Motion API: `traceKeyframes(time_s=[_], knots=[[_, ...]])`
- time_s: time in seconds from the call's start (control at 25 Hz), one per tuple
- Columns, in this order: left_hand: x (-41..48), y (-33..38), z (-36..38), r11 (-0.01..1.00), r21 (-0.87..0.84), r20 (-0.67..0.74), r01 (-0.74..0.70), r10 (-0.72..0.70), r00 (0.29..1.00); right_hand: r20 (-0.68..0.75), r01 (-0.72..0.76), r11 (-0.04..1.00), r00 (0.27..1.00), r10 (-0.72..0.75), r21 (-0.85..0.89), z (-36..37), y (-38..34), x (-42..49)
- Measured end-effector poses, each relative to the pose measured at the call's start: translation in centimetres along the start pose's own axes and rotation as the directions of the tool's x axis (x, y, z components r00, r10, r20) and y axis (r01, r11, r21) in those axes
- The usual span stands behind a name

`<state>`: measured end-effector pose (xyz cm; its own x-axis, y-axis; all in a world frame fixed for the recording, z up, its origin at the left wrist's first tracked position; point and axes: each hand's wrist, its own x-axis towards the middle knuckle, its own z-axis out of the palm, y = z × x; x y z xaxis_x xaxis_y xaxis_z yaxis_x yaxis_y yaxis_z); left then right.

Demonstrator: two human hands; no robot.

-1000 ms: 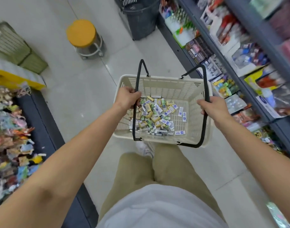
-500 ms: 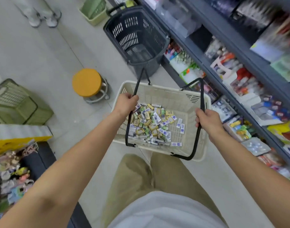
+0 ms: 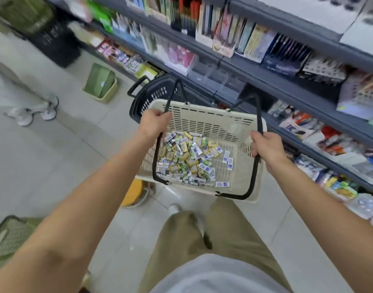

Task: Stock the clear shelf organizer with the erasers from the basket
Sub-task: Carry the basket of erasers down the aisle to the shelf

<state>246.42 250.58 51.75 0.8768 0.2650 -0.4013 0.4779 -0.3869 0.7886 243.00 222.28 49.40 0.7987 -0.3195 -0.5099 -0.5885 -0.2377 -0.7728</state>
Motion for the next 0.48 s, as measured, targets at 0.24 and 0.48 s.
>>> traceKeyframes(time_s=[0.24, 0.48], knots=[[12.7, 4.4, -5.4, 0.996, 0.052, 0.016, -0.070, 0.069, 0.998, -0.058, -0.015, 0.994, 0.998, 0.022, 0.111, 8.1, -6.8, 4.6], [23.4, 6.3, -7.5, 0.988, 0.136, 0.065, -0.072, 0.063, 0.996, 0.005, -0.066, 0.997, 0.998, 0.066, 0.038, 14.4, -11.6, 11.0]])
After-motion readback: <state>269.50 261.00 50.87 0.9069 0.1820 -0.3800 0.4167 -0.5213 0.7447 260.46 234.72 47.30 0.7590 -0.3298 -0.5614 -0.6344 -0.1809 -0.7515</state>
